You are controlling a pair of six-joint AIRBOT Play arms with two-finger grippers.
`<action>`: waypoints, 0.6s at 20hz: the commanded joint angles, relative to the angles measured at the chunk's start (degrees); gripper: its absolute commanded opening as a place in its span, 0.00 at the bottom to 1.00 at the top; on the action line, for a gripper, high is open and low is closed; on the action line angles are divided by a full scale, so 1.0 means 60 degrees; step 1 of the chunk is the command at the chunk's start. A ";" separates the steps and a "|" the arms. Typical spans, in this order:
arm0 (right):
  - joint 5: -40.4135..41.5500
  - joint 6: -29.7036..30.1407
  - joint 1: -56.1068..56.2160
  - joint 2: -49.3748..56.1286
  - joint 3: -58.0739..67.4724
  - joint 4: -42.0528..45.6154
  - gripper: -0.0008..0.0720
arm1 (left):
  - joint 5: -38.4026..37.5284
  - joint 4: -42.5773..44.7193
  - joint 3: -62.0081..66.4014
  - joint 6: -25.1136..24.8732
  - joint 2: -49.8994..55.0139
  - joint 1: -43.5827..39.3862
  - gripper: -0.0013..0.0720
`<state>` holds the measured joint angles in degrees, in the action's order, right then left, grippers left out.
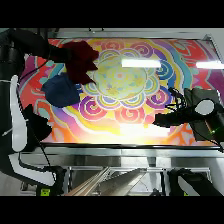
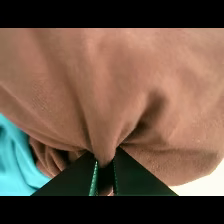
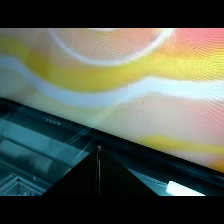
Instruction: Fold the shirts.
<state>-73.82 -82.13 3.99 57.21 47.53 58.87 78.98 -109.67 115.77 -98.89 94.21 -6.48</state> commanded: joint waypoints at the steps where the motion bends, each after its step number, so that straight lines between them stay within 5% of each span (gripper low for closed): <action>1: -0.0022 0.0535 0.0004 0.0011 0.0000 0.0000 0.04 | 0.1949 -0.0419 -0.0047 0.0780 -0.0273 -0.1523 0.04; 11: 0.0058 0.0729 0.0004 0.0011 0.0000 0.0000 0.05 | 0.0874 -0.1158 -0.3253 0.0998 -0.0226 -0.5431 0.04; 12: 0.0131 0.0729 0.0004 0.0011 0.0000 -0.0007 0.17 | 0.0856 -0.1246 -0.3337 0.1016 -0.0226 -0.5508 0.04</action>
<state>-73.71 -77.93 3.99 57.25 47.53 58.89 84.88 -114.39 99.00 -93.12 92.90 -36.14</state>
